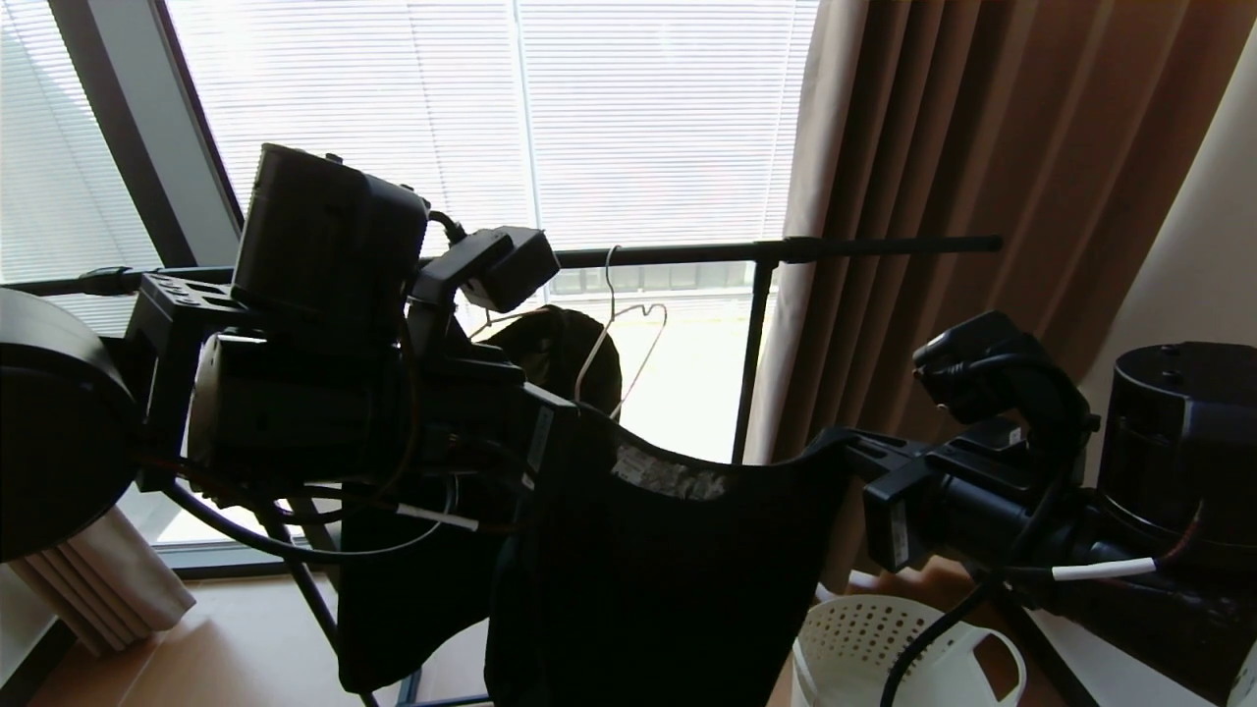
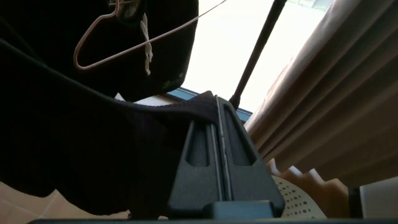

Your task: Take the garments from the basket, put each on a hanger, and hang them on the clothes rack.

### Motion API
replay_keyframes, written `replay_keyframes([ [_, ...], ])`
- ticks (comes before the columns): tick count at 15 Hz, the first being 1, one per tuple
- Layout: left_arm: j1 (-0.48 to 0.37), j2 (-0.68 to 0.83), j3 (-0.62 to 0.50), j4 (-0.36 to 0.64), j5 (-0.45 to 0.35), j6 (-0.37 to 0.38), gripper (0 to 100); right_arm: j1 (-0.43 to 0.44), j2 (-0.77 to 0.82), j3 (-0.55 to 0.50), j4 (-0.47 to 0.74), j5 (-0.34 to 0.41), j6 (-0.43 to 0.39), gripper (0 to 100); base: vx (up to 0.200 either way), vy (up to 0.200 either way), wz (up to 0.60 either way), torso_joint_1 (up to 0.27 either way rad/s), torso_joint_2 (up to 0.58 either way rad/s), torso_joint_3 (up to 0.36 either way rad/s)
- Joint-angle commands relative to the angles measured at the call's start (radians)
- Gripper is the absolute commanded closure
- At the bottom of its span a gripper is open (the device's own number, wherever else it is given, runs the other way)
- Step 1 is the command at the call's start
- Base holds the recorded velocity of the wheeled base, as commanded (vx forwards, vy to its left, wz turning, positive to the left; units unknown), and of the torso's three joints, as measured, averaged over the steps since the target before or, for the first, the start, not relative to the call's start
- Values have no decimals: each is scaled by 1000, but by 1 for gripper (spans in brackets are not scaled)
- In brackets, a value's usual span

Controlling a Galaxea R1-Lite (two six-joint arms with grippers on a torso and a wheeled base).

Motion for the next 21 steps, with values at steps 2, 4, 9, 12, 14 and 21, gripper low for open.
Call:
replay_keyframes([
  [2,2,-5,-6,2,-2,-1,100,6,24,-28,-8,-3,2,100,0,0,0,0,0,0],
  [4,5,-9,7,18,-12,-1,100,6,23,-43,-11,-4,6,100,0,0,0,0,0,0],
  [9,17,-40,-2,149,-34,-1,100,4,35,-117,-8,-17,40,100,0,0,0,0,0,0],
  [12,17,-58,0,239,-34,-10,100,4,41,-158,-7,-32,40,100,0,0,0,0,0,0],
  [14,17,-58,3,258,-34,-24,100,4,41,-155,-8,-29,43,100,0,0,0,0,0,0],
  [21,38,-38,-68,270,-35,-41,100,71,12,-100,10,-35,48,100,0,0,0,0,0,0],
])
